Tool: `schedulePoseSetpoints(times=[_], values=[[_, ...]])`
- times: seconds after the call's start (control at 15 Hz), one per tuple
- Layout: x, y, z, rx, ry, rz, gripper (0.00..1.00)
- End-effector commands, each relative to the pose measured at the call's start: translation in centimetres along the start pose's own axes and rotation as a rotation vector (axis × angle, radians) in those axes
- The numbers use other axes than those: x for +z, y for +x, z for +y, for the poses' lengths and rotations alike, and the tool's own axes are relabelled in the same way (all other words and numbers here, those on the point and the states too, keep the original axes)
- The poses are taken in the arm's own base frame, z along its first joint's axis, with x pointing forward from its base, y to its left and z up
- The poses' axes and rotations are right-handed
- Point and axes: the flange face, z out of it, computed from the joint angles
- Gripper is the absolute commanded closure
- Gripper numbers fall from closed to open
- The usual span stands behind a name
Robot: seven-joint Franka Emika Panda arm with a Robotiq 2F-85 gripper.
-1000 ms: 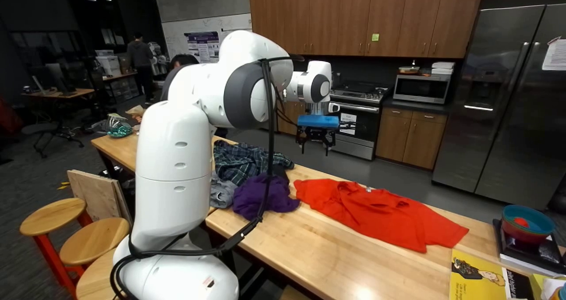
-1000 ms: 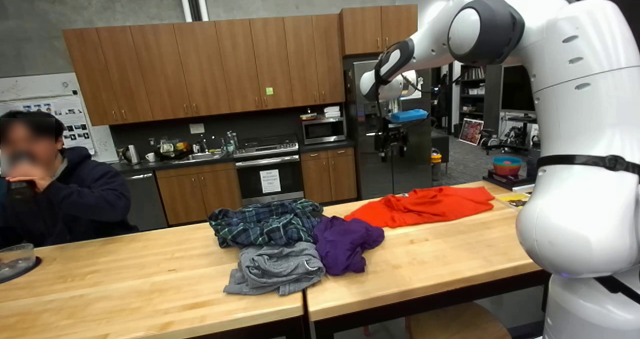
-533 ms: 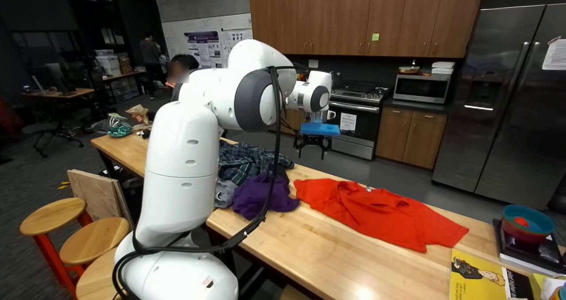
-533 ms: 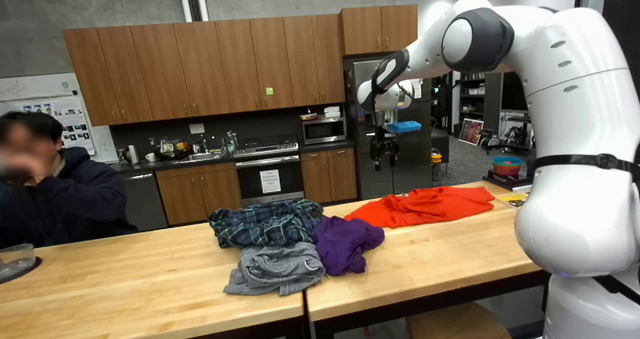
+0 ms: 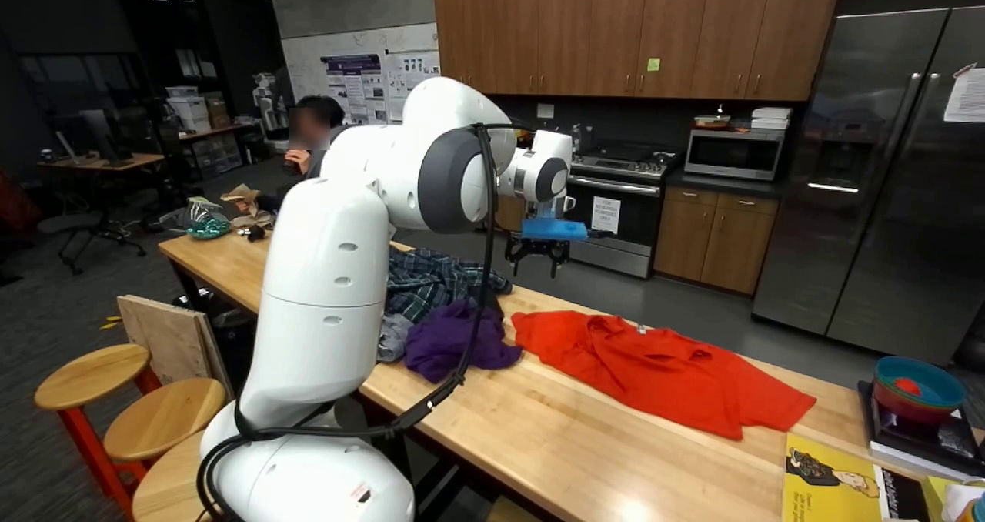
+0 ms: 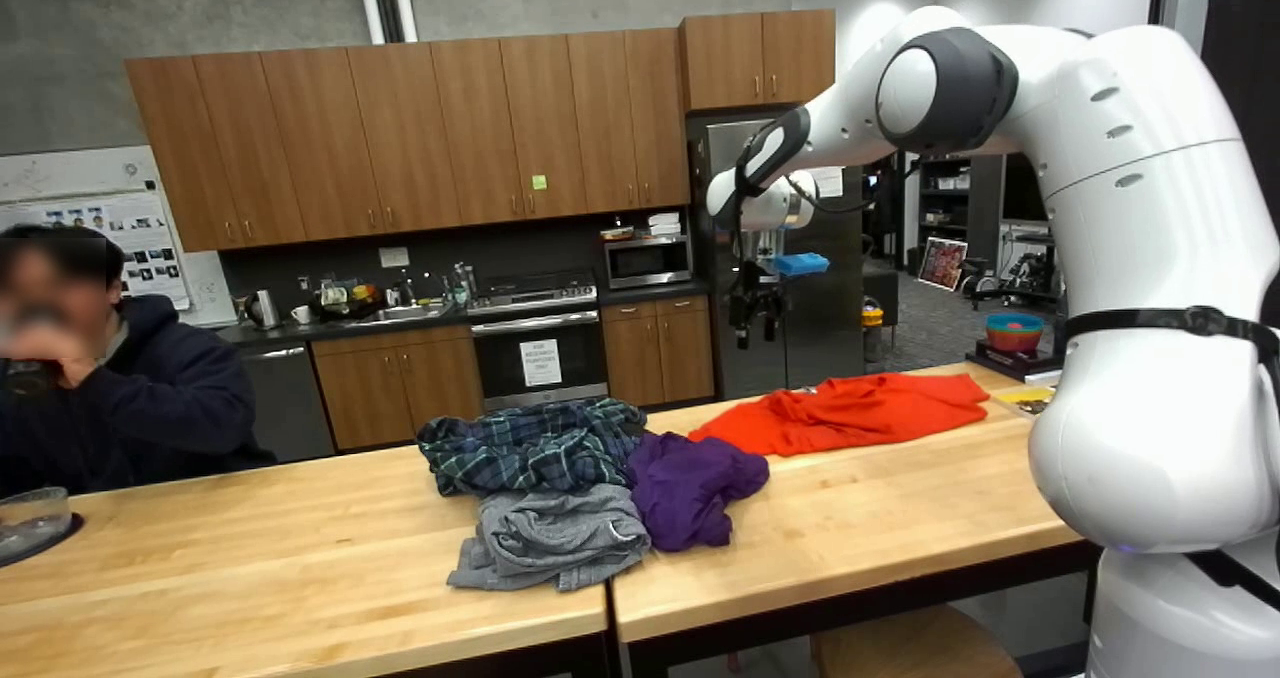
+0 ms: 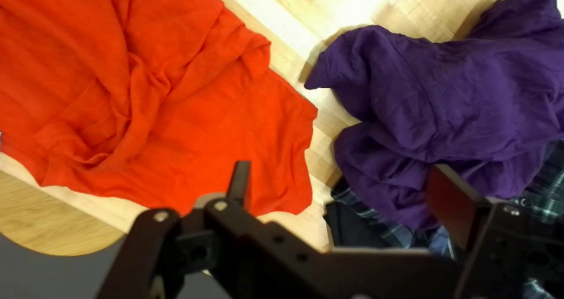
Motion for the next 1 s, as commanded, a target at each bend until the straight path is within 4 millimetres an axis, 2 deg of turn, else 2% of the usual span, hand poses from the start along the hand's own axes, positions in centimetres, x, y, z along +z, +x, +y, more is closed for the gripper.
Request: schedulePoseSetpoints(times=[0.0,0.27,0.47,0.53,0.93], values=[[0.3,1.6,-0.4,-0.017,-0.039,0.016,0.0],[0.7,3.3,-1.2,-0.005,-0.175,0.075,0.0],[0.6,2.8,-1.4,0.03,-0.24,0.084,0.0],[1.2,3.5,-1.4,0.005,-0.196,0.074,0.0],[1.2,3.3,-0.9,0.025,-0.216,0.08,0.0]])
